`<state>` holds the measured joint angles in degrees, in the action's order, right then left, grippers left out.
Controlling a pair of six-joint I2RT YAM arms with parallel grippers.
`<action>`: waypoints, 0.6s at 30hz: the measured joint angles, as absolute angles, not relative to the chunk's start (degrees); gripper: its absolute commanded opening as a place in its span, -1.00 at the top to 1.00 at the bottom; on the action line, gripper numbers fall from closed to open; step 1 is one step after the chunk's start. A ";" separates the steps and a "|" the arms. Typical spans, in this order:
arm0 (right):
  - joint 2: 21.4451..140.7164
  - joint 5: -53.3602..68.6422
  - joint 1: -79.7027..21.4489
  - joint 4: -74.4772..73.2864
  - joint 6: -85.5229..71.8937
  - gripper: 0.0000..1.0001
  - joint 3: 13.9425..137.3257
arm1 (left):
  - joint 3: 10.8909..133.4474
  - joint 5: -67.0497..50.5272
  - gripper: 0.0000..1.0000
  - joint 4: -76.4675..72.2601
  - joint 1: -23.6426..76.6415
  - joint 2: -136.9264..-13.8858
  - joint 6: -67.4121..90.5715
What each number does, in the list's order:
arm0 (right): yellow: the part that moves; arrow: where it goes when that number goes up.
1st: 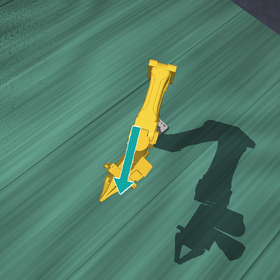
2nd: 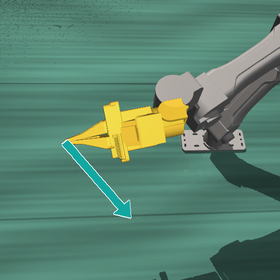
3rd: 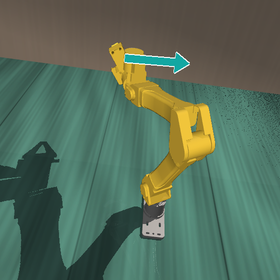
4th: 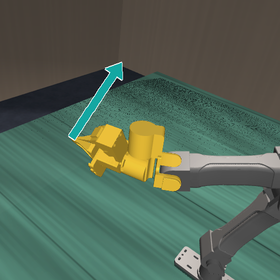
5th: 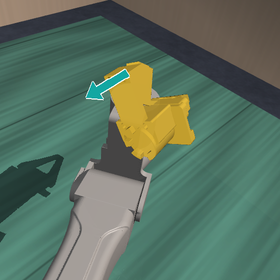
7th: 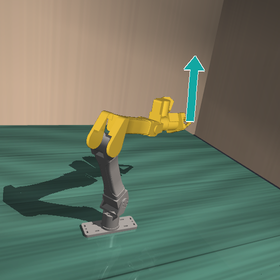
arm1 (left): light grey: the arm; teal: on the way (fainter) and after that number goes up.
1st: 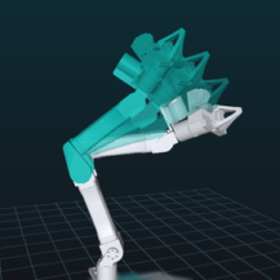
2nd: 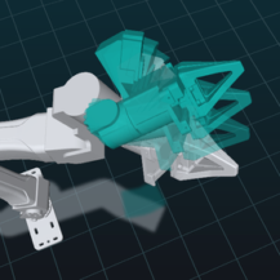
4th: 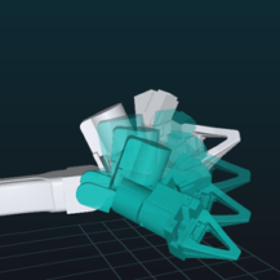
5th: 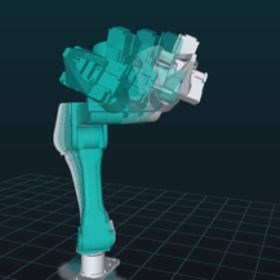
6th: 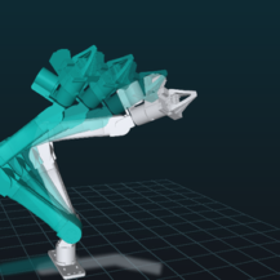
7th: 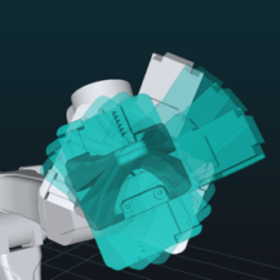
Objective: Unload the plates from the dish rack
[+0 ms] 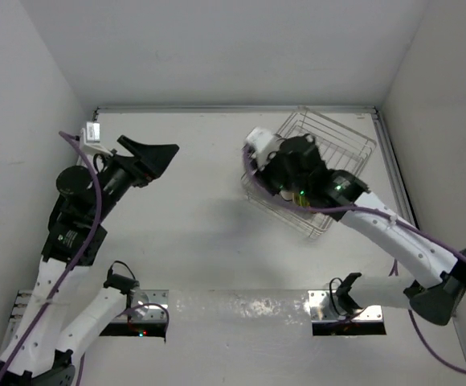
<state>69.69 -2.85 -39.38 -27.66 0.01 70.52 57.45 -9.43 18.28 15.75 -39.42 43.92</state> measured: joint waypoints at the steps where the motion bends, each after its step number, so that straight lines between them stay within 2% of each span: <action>1: 70.26 -2.35 -43.09 -28.23 2.61 1.00 70.43 | 56.99 -10.90 -1.00 16.82 15.75 -40.45 45.74; 5: 70.30 -0.73 -55.35 -27.53 12.12 1.00 67.81 | 53.17 -16.08 -0.99 12.69 15.75 -45.63 51.18; 10: 70.70 1.04 -57.71 -26.59 18.22 1.00 66.63 | 44.36 -21.15 -0.92 9.74 15.79 -50.78 55.88; 16: 76.47 0.69 -61.63 -23.86 21.63 1.00 67.81 | 42.09 -23.44 -0.73 8.43 16.14 -51.05 57.14; 18: 77.91 -0.69 -63.46 -22.24 22.50 1.00 67.79 | 42.09 -23.83 -0.57 7.49 16.14 -50.87 57.30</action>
